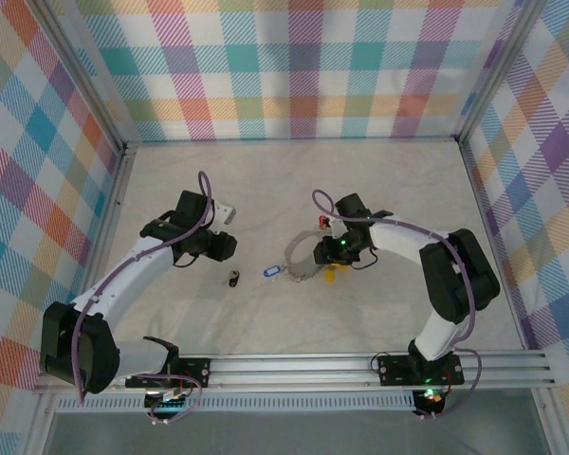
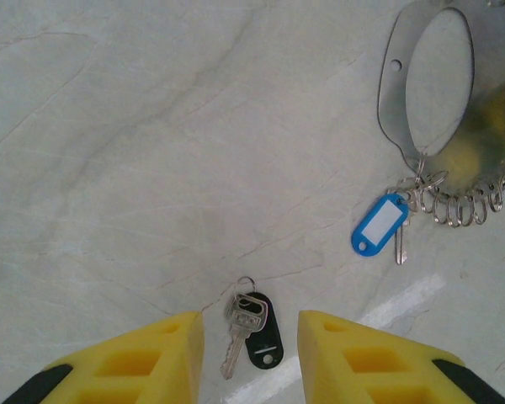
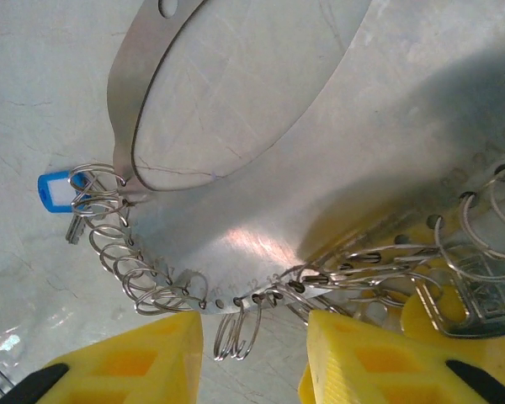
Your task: Put the keys on the keyring
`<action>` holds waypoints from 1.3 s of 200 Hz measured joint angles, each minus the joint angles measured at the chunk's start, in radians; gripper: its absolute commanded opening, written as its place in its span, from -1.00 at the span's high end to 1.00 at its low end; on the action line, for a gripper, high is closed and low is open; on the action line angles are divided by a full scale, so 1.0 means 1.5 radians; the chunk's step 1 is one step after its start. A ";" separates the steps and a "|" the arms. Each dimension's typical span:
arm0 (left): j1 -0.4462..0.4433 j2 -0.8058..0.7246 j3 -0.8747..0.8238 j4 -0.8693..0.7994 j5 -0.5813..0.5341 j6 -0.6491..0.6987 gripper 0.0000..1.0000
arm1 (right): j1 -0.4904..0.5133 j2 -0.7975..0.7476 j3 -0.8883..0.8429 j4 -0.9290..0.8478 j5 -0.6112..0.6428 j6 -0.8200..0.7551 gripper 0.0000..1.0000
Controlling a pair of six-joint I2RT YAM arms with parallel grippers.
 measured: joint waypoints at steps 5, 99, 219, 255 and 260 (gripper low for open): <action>0.000 0.000 0.000 0.002 0.000 0.000 0.30 | 0.002 0.000 0.000 0.000 0.003 0.001 0.23; 0.000 -0.002 -0.006 0.008 0.005 0.000 0.30 | 0.034 -0.050 -0.049 0.000 0.052 0.062 0.41; 0.000 -0.012 -0.023 0.021 0.005 0.000 0.30 | 0.049 -0.032 -0.050 0.021 0.051 0.165 0.66; 0.000 -0.016 -0.029 0.022 0.005 0.000 0.30 | 0.049 -0.023 -0.046 0.018 0.056 0.166 0.66; 0.000 -0.016 -0.029 0.022 0.006 0.000 0.30 | 0.049 -0.022 -0.045 0.018 0.056 0.166 0.65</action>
